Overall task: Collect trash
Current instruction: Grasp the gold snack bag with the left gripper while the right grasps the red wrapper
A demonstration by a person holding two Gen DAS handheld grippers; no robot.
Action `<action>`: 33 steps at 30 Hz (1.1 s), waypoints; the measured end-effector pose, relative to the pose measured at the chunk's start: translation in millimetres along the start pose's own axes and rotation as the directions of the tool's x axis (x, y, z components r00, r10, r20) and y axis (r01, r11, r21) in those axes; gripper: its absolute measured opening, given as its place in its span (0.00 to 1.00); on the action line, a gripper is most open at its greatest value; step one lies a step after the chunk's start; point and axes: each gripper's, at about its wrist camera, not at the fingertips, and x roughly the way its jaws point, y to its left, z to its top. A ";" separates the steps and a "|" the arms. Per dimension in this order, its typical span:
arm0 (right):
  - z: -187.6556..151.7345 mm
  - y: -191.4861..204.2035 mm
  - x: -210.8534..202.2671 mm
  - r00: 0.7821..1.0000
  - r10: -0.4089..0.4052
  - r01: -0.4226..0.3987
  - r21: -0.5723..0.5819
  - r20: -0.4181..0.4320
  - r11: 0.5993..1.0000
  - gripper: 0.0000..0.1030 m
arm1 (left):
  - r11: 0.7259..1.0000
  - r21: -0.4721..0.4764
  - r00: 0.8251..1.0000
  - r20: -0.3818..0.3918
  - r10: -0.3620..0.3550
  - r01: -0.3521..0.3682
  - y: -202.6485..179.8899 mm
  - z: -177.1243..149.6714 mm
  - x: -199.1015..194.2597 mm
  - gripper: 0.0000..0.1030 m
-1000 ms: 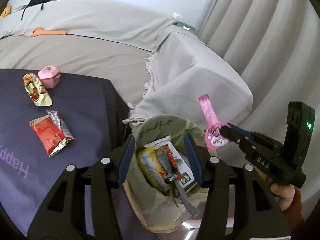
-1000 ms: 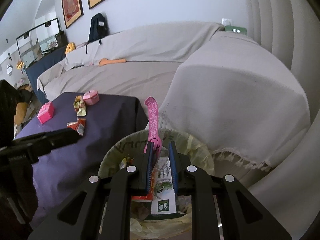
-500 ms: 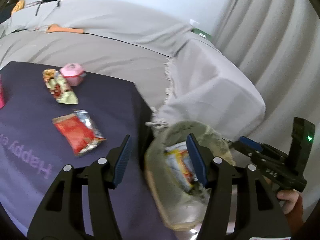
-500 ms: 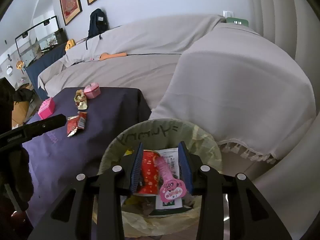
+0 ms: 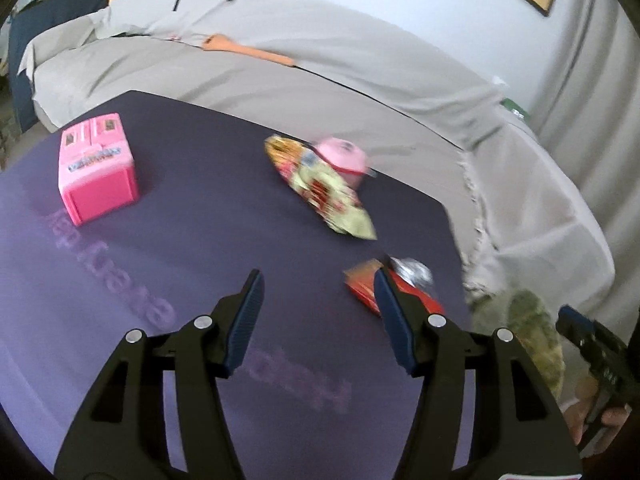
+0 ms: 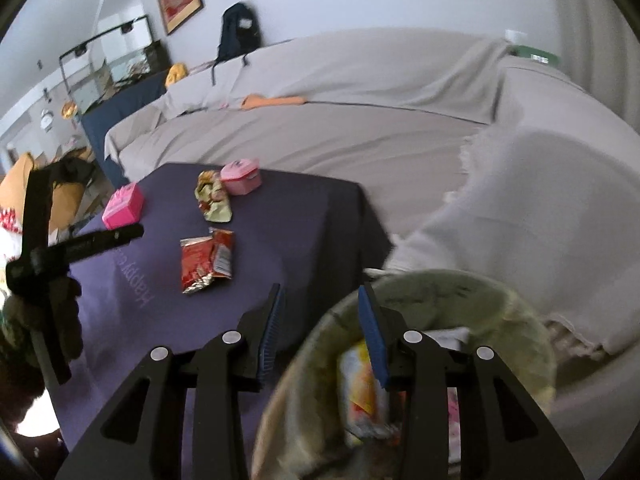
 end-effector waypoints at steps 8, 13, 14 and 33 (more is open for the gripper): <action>22.4 2.8 41.3 0.999 -0.017 0.018 0.030 -0.028 0.999 0.36 | 0.996 -0.074 0.999 -0.038 0.039 -0.042 -8.5 56.6 68.9 0.54; 29.2 -13.3 43.1 0.998 -0.054 0.056 0.040 -0.043 0.998 0.36 | 0.984 -0.130 0.990 -0.075 0.117 -0.125 -17.2 75.4 117.3 0.54; 30.3 -15.6 42.6 0.997 -0.062 0.063 0.039 -0.041 0.997 0.36 | 0.980 -0.129 0.986 -0.087 0.140 -0.151 -18.7 75.8 123.7 0.54; 48.7 48.3 79.5 0.995 0.045 -0.047 -0.026 -0.092 0.999 0.46 | 0.995 -0.049 0.991 -0.108 0.082 -0.088 47.1 42.7 35.7 0.28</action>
